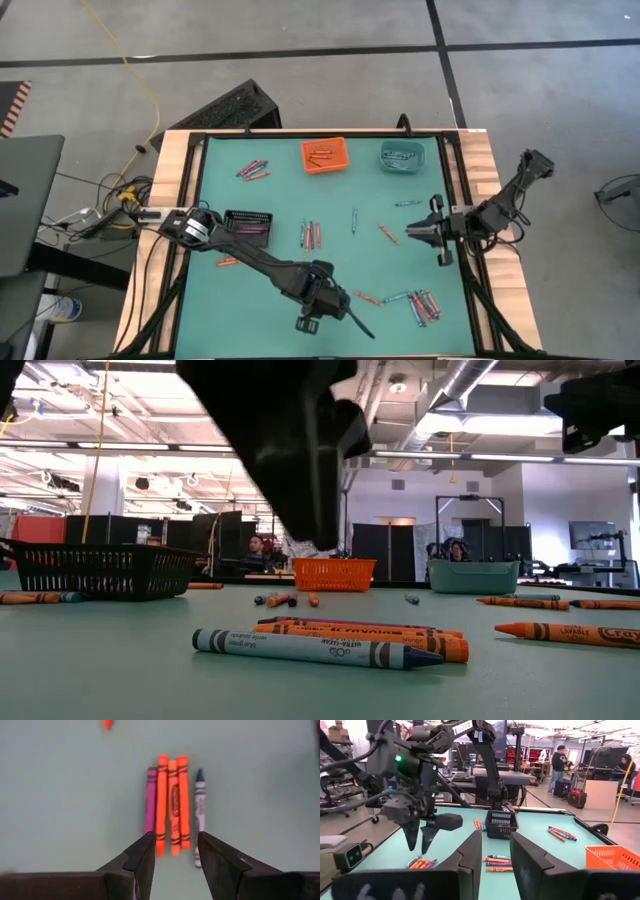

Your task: Sort crayons

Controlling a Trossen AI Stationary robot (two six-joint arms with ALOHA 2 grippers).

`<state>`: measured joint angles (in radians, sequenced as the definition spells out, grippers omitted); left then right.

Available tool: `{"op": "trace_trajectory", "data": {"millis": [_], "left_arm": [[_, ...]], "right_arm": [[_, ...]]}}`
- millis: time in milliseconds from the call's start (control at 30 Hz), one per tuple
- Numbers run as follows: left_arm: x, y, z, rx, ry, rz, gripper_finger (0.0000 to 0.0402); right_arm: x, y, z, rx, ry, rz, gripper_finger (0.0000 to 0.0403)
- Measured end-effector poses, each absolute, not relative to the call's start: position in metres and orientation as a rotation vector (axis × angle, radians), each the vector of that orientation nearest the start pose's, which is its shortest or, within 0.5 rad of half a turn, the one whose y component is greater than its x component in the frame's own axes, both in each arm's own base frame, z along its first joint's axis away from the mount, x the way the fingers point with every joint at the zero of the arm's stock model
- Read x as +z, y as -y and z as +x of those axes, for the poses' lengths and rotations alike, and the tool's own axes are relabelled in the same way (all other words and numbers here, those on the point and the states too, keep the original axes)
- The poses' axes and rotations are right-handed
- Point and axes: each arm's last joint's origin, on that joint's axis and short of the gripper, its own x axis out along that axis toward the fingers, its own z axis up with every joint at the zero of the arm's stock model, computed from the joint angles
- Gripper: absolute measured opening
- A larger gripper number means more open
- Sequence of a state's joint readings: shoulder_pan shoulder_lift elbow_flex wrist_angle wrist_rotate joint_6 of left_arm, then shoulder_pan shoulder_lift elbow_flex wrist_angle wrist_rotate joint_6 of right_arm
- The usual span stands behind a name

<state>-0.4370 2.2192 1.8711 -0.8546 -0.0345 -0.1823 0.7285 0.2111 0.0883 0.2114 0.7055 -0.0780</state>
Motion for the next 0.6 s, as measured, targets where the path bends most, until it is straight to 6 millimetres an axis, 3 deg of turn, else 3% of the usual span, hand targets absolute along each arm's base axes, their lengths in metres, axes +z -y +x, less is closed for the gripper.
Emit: {"op": "trace_trajectory", "data": {"millis": [467,600], "left_arm": [[0.169,0.204,0.415,-0.186,-1.148,0.191,0.0136],[0.169,0.204,0.415,-0.147,-1.128,0.195,0.0124]], "right_arm": [[0.197,-0.049,0.091,-0.036,0.072,0.024,0.0107],[0.196,-0.049,0.091,-0.035,0.069,0.031,0.0107]]}}
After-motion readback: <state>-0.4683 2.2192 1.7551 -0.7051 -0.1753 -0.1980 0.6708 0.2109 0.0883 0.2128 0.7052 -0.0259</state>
